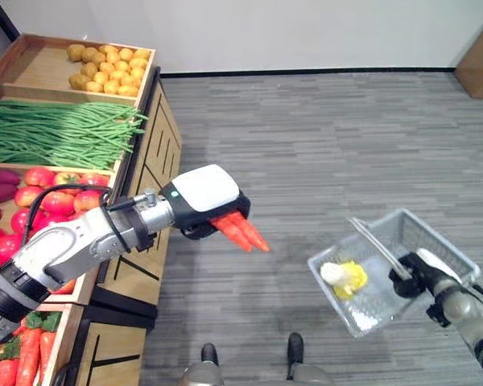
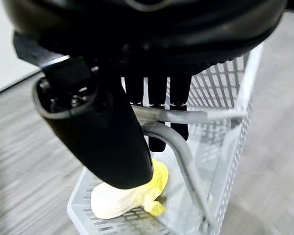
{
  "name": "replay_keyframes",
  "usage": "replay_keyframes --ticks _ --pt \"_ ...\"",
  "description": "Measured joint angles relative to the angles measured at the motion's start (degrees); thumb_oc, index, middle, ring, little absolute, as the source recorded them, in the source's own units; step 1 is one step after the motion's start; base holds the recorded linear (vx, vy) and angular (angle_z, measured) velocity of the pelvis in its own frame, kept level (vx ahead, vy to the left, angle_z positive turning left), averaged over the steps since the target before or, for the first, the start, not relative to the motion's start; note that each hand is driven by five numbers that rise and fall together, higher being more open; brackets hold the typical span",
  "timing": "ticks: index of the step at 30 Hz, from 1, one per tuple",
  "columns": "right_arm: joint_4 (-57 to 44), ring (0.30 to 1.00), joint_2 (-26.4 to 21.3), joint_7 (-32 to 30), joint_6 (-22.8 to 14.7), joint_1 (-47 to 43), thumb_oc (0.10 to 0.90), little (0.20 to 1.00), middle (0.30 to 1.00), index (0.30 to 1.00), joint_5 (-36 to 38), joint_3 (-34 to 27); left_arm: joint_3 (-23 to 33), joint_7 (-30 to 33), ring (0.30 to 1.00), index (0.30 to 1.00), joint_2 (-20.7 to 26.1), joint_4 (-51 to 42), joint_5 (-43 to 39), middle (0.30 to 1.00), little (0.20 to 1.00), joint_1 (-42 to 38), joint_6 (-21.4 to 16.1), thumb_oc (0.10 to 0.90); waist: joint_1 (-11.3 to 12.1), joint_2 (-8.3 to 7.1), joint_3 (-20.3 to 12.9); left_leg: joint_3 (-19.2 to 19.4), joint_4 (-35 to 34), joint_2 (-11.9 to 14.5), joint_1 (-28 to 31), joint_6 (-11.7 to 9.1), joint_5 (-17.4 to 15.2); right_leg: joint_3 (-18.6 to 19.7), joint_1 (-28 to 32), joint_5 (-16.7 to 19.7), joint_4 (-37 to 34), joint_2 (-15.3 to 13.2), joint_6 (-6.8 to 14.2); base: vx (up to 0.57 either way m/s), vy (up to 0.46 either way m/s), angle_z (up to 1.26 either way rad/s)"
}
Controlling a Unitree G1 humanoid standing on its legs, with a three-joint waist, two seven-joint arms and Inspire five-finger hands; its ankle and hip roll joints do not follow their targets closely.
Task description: Get the vegetables into the basket
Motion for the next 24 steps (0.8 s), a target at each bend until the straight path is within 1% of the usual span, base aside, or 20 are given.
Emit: replay_keyframes --ticks 2,4,5,6,7,10,12,15,19,21,24 --pt "-0.2 0.300 0.0 0.0 -0.5 -2.2 0.400 0.300 0.300 0.300 -0.2 1.4 -0.7 0.0 0.300 0.300 -0.1 -0.9 -0.2 0.300 0.300 -1.7 -0.4 0.400 0.3 0.09 -0.1 -0.1 0.0 0.1 0.0 0.0 0.1 -0.2 0.1 0.0 0.0 0.1 0.0 0.00 -0.009 0.02" --pt "0.1 0.300 0.2 -0.2 -0.6 -6.7 0.400 0.300 0.300 0.300 -0.7 4.3 -3.0 -0.1 0.300 0.300 -0.7 -1.4 -1.5 0.300 0.300 -4.8 -0.7 0.400 0.6 0.46 -0.3 -0.3 0.0 0.1 0.0 0.0 0.2 -0.4 0.2 0.0 0.0 0.1 0.0 -0.01 -0.019 0.05" --pt "0.1 0.300 0.3 -0.3 -0.6 -7.5 0.400 0.300 0.300 0.300 -0.7 4.9 -3.4 -0.1 0.300 0.300 -0.8 -1.4 -1.7 0.300 0.300 -5.1 -0.7 0.400 0.7 0.60 -0.4 -0.4 0.0 0.1 0.0 0.0 0.2 -0.4 0.2 0.0 0.0 0.1 0.0 -0.01 -0.021 0.03" --pt "0.6 0.300 0.4 -0.4 0.5 -10.0 0.400 0.300 0.300 0.300 -0.8 7.8 -6.3 -0.5 0.300 0.300 -1.1 -1.6 -1.7 0.300 0.300 -8.0 0.0 0.400 0.7 0.72 -0.5 -0.4 0.0 0.1 0.0 0.0 0.3 -0.5 0.3 0.0 0.0 0.1 0.0 0.00 0.000 0.00" --pt "0.5 0.300 0.4 -0.4 0.4 -11.0 0.400 0.300 0.300 0.300 -0.8 8.6 -7.3 -0.9 0.300 0.300 -1.6 -1.6 -1.7 0.300 0.300 -9.5 -0.2 0.400 0.8 0.76 -0.5 -0.4 0.0 0.1 0.0 0.0 0.3 -0.5 0.3 0.0 0.0 0.1 0.0 0.00 0.000 0.00" --pt "0.3 0.300 1.6 -0.5 0.2 -14.9 0.400 0.300 0.300 0.300 -0.8 12.2 -9.2 -1.1 0.300 0.300 -4.4 -2.8 -2.3 0.300 0.300 -12.1 -0.7 0.400 1.0 1.37 -0.9 -0.5 0.0 0.2 0.0 0.0 0.3 -0.7 0.3 0.0 0.0 0.1 0.0 0.00 0.000 0.00" --pt "0.3 0.300 2.8 -0.6 0.6 -16.4 0.400 0.300 0.300 0.300 -0.8 13.6 -10.4 -1.3 0.300 0.300 -5.6 -3.0 -2.4 0.300 0.300 -13.8 -0.7 0.400 1.1 1.40 -0.9 -0.5 0.0 0.2 0.0 0.0 0.3 -0.7 0.4 0.0 0.0 0.1 0.0 0.00 0.000 0.00" --pt "-0.2 0.300 5.5 -0.6 0.7 -16.9 0.400 0.300 0.300 0.300 -0.8 13.8 -10.5 -1.3 0.300 0.300 -7.7 -3.4 -3.4 0.300 0.300 -14.5 -0.7 0.400 1.3 1.46 -0.9 -0.6 0.0 0.2 0.1 0.0 0.3 -0.8 0.5 0.0 0.0 0.2 0.0 0.00 0.000 0.00" --pt "-0.2 0.300 8.0 -0.5 1.7 -17.4 0.400 0.300 0.300 0.300 -0.7 16.0 -11.6 -1.8 0.300 0.300 -8.7 -3.1 -3.4 0.300 0.300 -15.2 -0.2 0.400 1.3 1.48 -0.9 -0.6 0.0 0.2 0.1 0.0 0.3 -0.7 0.5 0.0 0.0 0.1 0.0 0.00 0.000 0.00" --pt "-0.1 0.300 9.3 -0.6 2.1 -17.5 0.400 0.300 0.300 0.300 -0.5 16.1 -12.7 -2.2 0.300 0.300 -9.2 -3.0 -3.4 0.300 0.300 -15.2 0.0 0.400 1.3 1.52 -1.0 -0.6 0.0 0.2 0.1 0.0 0.3 -0.7 0.5 0.0 0.0 0.1 0.0 0.00 0.000 0.00" --pt "-0.1 0.300 11.4 -0.6 3.0 -17.5 0.400 0.300 0.300 0.300 1.2 16.0 -13.6 -2.9 0.300 0.300 -11.8 -2.0 -3.4 0.300 0.300 -15.2 0.4 0.400 1.3 1.52 -1.0 -0.6 0.0 0.2 0.1 0.0 0.3 -0.7 0.5 0.0 0.0 0.1 0.0 0.00 0.000 0.00"
